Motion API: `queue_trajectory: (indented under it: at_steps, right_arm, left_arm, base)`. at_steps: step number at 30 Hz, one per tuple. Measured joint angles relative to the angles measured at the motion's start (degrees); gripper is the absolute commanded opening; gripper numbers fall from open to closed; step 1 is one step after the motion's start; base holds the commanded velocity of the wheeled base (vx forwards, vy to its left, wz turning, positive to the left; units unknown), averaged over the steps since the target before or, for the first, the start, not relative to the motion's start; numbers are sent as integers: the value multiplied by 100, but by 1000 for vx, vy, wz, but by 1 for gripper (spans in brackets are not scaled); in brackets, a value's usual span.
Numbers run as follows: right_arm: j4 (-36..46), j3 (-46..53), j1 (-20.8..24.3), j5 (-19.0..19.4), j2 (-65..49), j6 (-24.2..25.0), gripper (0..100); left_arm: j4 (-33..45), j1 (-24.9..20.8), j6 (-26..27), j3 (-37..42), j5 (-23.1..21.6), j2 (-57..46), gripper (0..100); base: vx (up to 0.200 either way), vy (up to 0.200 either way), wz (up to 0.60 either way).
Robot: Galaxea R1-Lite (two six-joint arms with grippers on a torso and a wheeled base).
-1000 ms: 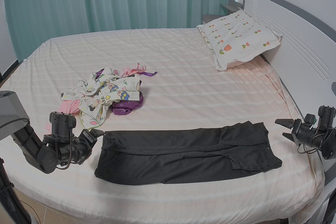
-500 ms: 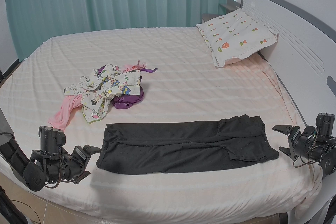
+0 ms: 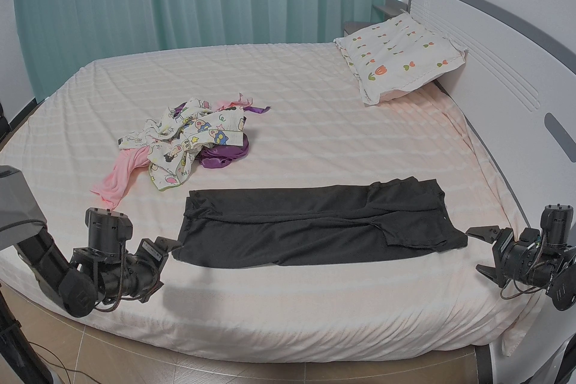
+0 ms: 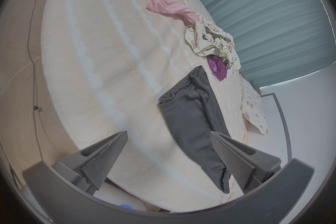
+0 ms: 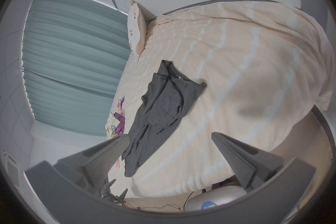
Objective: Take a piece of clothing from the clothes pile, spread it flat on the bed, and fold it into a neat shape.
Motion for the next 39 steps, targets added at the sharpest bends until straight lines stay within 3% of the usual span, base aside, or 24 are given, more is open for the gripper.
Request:
queue_trajectory:
  at_steps: [9,22,23,32,39]
  right_arm:
    - [-499,240,-5,-6,146,-4,100]
    - [-1648,516,17,-121,728,-6,100]
    - [-1684,549,20,-123,749,-6,100]
    - [-1732,595,246,-288,881,27,100]
    - [-1701,102,1090,-1648,1270,568,100]
  left_arm:
    - [-33,-160,-255,-1061,213,750,100]
    - [-20,-236,-241,-1759,467,1517,100]
    - [-37,-236,-241,-1786,551,1536,0]
    - [-50,-254,-272,-1654,716,1538,0]
    - [-143,-240,-323,-1392,720,1374,0]
  base:
    - [0,0,0]
    - [0,0,0]
    - [0,0,0]
    - [0,0,0]
    - [0,0,0]
